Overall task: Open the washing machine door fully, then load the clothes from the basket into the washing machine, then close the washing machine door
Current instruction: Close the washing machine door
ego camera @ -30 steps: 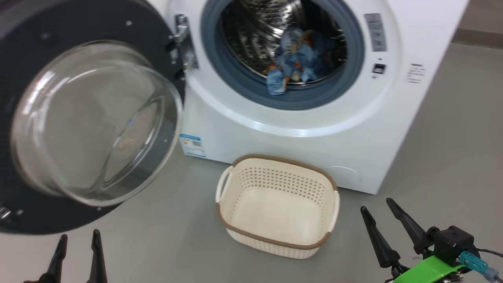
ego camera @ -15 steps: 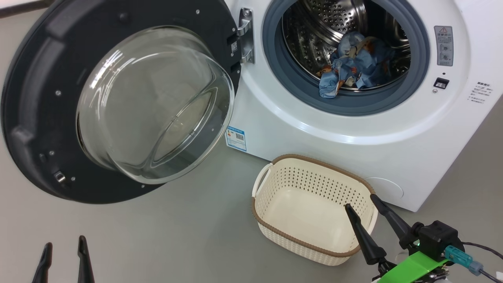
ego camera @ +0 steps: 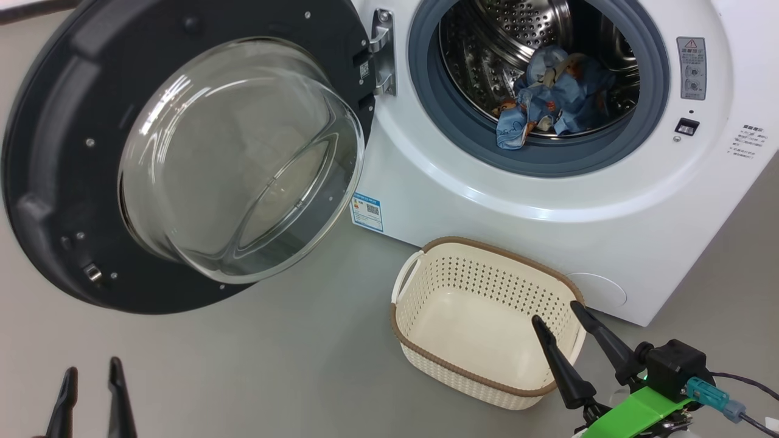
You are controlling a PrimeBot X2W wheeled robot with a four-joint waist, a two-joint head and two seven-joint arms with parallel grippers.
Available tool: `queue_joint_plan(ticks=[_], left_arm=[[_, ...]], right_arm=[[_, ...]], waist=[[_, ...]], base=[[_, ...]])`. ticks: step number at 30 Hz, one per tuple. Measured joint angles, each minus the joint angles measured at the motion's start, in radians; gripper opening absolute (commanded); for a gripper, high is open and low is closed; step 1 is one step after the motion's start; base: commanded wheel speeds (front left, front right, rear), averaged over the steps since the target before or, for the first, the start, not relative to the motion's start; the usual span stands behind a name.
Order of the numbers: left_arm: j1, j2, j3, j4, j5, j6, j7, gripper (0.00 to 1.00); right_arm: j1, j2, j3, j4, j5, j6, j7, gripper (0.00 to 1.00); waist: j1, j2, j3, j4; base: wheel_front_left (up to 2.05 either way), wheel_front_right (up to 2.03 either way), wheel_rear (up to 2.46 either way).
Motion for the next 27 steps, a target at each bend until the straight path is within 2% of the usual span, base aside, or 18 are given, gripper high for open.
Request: queue_joint_plan(ticks=[1,6,9,11,15,20,22,24,25,27], left_arm=[[-0.001,0.000,0.001,-0.005,-0.006,-0.002,0.000,0.00],[-0.049,0.004,0.041,-0.044,-0.117,-0.026,0.000,0.00],[-0.115,0.036,0.057,-0.053,-0.257,-0.032,0.002,0.00],[-0.166,0.084,0.058,-0.059,-0.374,-0.032,0.024,0.00],[-0.271,0.231,0.074,-0.043,-0.569,-0.033,0.064,0.00],[-0.394,0.367,0.076,0.079,-0.740,-0.033,0.140,0.00],[-0.574,0.487,0.015,0.257,-0.948,-0.033,0.333,0.00],[-0.617,0.513,-0.002,0.315,-0.979,-0.033,0.383,0.00],[-0.674,0.550,-0.032,0.402,-1.025,-0.033,0.465,0.00],[-0.709,0.564,-0.044,0.459,-1.050,-0.033,0.518,0.00]], right_arm=[[0.000,0.000,-0.002,0.000,0.000,0.000,0.000,1.00],[0.003,0.007,-0.017,-0.001,0.000,0.000,0.000,1.00],[0.008,0.010,-0.030,-0.006,0.000,0.000,0.000,1.00],[0.012,0.011,-0.035,-0.008,-0.001,0.000,0.000,1.00],[0.021,0.009,-0.040,-0.014,-0.002,0.000,0.000,1.00],[0.021,-0.002,-0.046,-0.018,-0.002,0.000,0.000,1.00],[0.021,-0.020,-0.052,-0.022,-0.004,0.000,0.000,1.00],[0.020,-0.024,-0.052,-0.023,-0.005,0.000,0.000,1.00],[0.014,-0.033,-0.050,-0.025,-0.008,0.000,0.000,1.00],[0.007,-0.040,-0.050,-0.026,-0.008,0.000,0.000,1.00]], waist=[[0.0000,0.0000,-0.001,-0.001],[0.0000,0.0000,-0.003,-0.005],[0.0000,0.0000,-0.001,-0.007],[0.0000,0.0000,0.003,-0.008],[0.0000,0.0000,0.018,-0.013],[0.0000,0.0000,0.038,-0.026],[0.0000,0.0000,0.066,-0.033],[0.0000,0.0000,0.073,-0.034],[0.0000,0.0000,0.087,-0.035],[0.0000,0.0000,0.096,-0.037]], base=[[0.00,0.00,0.00],[0.00,0.00,0.00],[0.00,0.00,0.00],[0.00,0.00,0.00],[0.00,0.00,0.00],[0.00,0.00,0.00],[0.00,0.00,0.00],[0.00,0.00,0.00],[0.00,0.00,0.00],[0.00,0.00,0.00]])
